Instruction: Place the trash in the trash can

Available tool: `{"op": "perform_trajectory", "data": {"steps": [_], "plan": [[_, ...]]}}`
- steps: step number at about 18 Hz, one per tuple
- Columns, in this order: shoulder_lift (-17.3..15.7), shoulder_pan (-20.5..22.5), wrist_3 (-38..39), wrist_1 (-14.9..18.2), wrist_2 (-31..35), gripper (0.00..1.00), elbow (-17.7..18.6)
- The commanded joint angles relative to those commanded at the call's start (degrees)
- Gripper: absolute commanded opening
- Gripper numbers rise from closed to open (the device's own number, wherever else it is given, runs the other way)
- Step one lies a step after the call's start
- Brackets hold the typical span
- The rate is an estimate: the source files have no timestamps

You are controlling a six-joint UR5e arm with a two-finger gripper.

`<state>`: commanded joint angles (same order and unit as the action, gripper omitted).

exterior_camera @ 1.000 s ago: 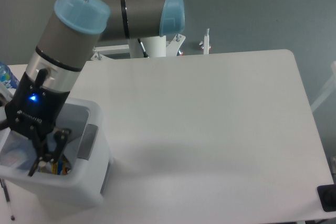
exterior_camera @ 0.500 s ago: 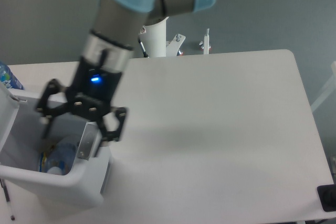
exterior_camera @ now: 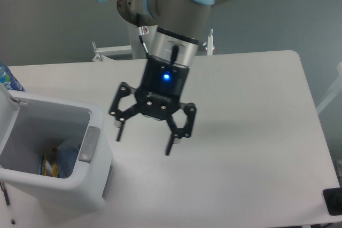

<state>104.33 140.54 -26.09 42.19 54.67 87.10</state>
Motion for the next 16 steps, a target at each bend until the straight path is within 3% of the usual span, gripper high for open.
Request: {"op": "perform_trajectory", "data": {"steps": [2, 4, 8, 10, 14, 16], "plan": [[0.70, 0.87, -2.98, 0.87, 2.44, 1.00, 0.09], [1.23, 1.84, -8.42, 4.03, 9.28, 1.00, 1.57], [1.85, 4.48, -20.55, 5.54, 19.14, 1.00, 7.37], [1.93, 4.57, -23.21, 7.46, 23.01, 1.00, 6.42], [3.16, 4.31, -27.33, 15.28, 26.28, 1.00, 2.29], [2.81, 4.22, -32.85, 15.56, 26.37, 1.00, 3.33]]}}
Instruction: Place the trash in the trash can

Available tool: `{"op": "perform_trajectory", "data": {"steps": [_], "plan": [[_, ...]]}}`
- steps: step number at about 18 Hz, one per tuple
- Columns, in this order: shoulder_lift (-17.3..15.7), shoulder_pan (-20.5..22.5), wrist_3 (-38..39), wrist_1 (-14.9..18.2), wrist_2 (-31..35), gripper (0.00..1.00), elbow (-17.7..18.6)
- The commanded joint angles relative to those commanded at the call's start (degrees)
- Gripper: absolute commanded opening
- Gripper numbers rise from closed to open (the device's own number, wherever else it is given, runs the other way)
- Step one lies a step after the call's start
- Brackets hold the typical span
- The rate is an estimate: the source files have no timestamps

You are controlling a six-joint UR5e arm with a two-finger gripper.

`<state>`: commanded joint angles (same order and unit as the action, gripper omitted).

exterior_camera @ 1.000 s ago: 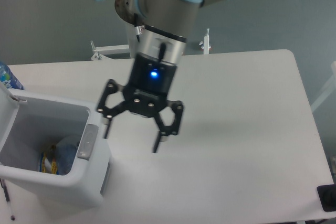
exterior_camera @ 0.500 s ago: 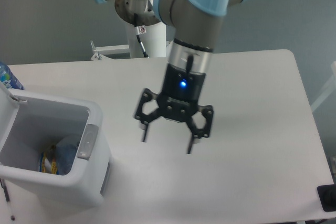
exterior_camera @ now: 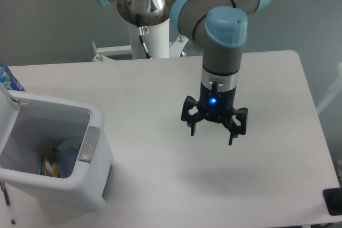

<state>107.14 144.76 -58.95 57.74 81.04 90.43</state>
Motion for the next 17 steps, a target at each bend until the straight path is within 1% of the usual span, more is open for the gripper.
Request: {"op": "perform_trajectory", "data": {"steps": [3, 5, 7, 17], "plan": [[-0.26, 0.09, -6.25, 0.00, 0.17, 1.00, 0.62], [-0.35, 0.00, -8.02, 0.09, 2.80, 1.00, 0.62], [-0.27, -0.09, -8.03, 0.09, 4.30, 1.00, 0.97], [-0.26, -0.26, -7.76, -0.17, 4.39, 1.00, 1.32]]}}
